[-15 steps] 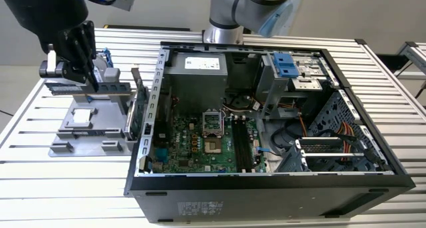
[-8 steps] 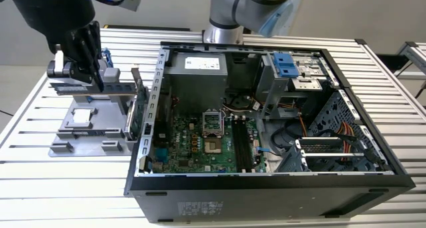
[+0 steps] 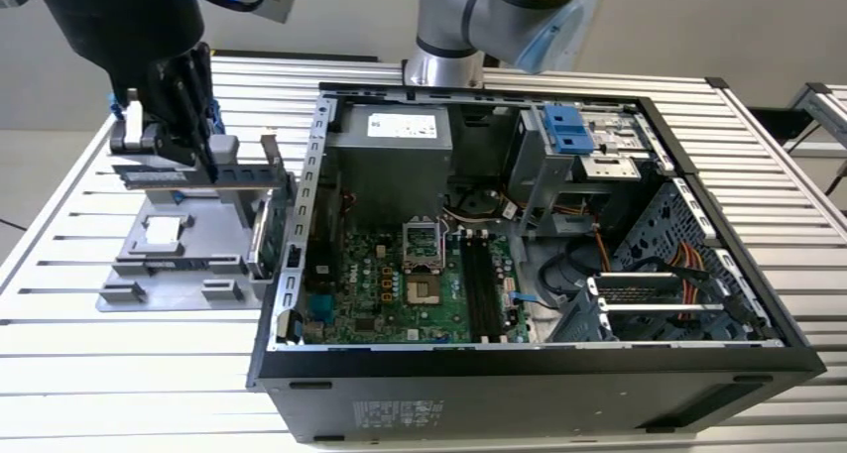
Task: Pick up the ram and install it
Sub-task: 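Pick up the ram and move it above insertion slot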
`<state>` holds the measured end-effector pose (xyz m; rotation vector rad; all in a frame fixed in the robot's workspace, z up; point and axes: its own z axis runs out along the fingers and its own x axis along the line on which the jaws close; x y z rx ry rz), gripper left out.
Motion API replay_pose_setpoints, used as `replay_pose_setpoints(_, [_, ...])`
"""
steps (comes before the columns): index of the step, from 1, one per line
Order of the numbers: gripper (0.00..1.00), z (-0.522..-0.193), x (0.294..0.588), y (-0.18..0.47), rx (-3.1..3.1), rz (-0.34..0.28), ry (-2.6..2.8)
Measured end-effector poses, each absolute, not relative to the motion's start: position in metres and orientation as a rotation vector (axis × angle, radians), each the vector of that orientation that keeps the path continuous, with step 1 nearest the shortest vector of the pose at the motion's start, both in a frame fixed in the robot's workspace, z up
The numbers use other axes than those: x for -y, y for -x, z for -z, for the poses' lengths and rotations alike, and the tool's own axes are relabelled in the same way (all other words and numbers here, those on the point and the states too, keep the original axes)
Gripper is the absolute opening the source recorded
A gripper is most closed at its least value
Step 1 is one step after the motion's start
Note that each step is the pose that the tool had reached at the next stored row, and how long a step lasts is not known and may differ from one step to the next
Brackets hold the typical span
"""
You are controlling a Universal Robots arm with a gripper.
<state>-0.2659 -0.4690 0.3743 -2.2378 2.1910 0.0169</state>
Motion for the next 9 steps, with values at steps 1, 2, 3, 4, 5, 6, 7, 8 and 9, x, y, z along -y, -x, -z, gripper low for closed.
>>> replay_pose_setpoints(1, [0.0, -0.3743, 0.469, 0.2648, -2.191, -0.017, 2.238])
replay_pose_setpoints(2, [0.0, -0.3743, 0.469, 0.2638, -2.191, -0.017, 2.238])
replay_pose_setpoints(3, [0.0, -0.3743, 0.469, 0.2628, -2.191, -0.017, 2.238])
replay_pose_setpoints(4, [0.0, -0.3743, 0.469, 0.2617, -2.191, -0.017, 2.238])
replay_pose_setpoints(5, [0.0, -0.3743, 0.4691, 0.2607, -2.191, -0.017, 2.238])
replay_pose_setpoints(6, [0.0, -0.3743, 0.469, 0.2598, -2.191, -0.017, 2.238])
replay_pose_setpoints(7, [0.0, -0.3743, 0.469, 0.259, -2.191, -0.017, 2.238])
replay_pose_setpoints(8, [0.0, -0.3744, 0.469, 0.2581, -2.191, -0.017, 2.238])
replay_pose_setpoints(9, [0.0, -0.3743, 0.469, 0.2573, -2.191, -0.017, 2.238])
